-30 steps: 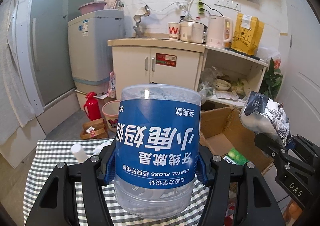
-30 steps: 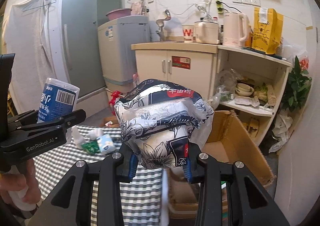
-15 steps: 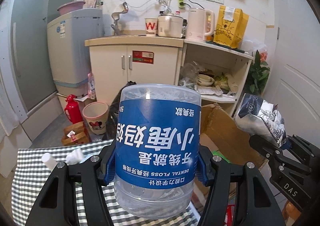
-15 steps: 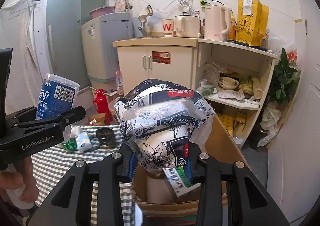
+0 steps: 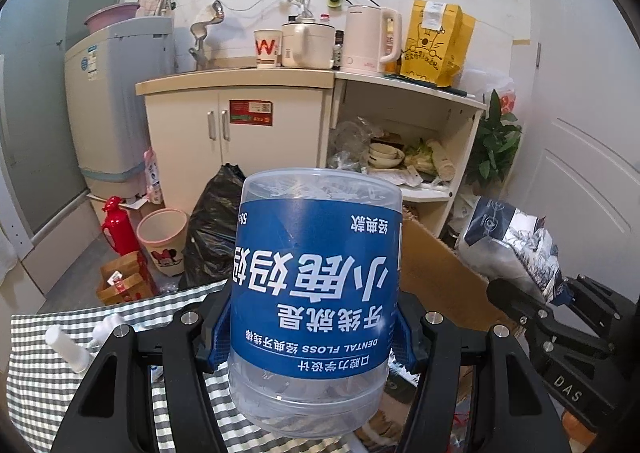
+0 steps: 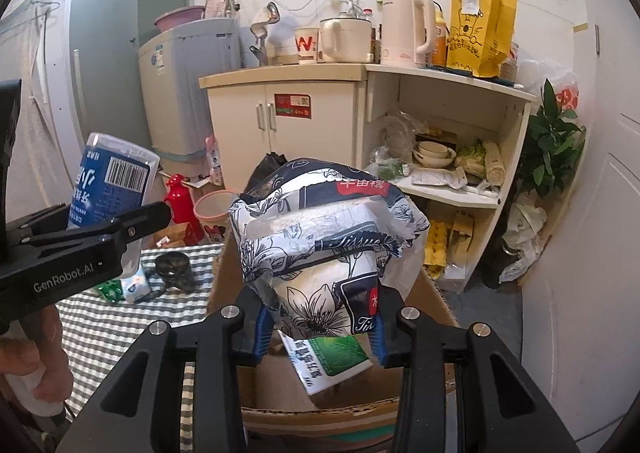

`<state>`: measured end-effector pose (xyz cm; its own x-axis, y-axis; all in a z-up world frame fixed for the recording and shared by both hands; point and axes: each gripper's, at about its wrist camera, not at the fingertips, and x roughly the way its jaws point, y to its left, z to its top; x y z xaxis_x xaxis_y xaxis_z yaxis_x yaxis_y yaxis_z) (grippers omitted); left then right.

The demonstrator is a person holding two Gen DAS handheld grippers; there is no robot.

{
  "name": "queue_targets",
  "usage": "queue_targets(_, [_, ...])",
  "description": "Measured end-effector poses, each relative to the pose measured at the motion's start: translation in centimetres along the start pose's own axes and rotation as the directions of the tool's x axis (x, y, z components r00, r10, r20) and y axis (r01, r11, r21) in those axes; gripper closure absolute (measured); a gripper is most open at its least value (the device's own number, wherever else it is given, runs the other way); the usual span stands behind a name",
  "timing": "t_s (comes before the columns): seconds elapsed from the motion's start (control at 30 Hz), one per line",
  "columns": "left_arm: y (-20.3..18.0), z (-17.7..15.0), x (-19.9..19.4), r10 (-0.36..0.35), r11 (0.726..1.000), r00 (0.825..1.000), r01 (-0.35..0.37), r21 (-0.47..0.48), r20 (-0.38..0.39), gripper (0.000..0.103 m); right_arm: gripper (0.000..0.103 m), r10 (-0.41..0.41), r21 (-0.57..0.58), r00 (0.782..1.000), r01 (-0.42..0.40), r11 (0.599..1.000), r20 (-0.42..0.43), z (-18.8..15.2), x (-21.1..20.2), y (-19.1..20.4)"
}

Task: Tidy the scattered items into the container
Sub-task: 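Carry the floss jar with left tool while right tool carries the tissue pouch over the cardboard box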

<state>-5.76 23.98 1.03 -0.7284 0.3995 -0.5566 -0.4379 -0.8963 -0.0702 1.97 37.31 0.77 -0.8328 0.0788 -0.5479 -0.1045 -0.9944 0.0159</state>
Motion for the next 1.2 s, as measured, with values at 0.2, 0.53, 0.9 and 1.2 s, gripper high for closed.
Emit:
queue_targets(0.2, [-1.6, 0.3, 1.5, -0.035, 0.999, 0.999, 0.035, 0.017, -0.011, 0.039, 0.064, -0.015, 0.002, 1.0, 0.015, 1.0, -0.022, 0.0, 0.7, -1.2])
queue_targets(0.53, [-3.3, 0.1, 4.9, -0.084, 0.995, 0.994, 0.087, 0.041, -0.074, 0.039, 0.064, -0.012, -0.005, 0.996, 0.012, 1.0, -0.083, -0.5, 3.1, -2.0])
queue_targets(0.9, [-3.9, -0.7, 9.7, -0.121, 0.99, 0.976, 0.132, 0.05, -0.18, 0.039, 0.063, -0.007, -0.022, 0.978, 0.002, 1.0, -0.208, -2.0, 7.1, -2.6])
queue_targets(1.2, [-4.9, -1.4, 12.7, -0.131, 0.986, 0.959, 0.152, 0.066, -0.252, 0.039, 0.062, -0.008, -0.028, 0.956, 0.0, 1.0, -0.293, -3.3, 9.7, -2.7])
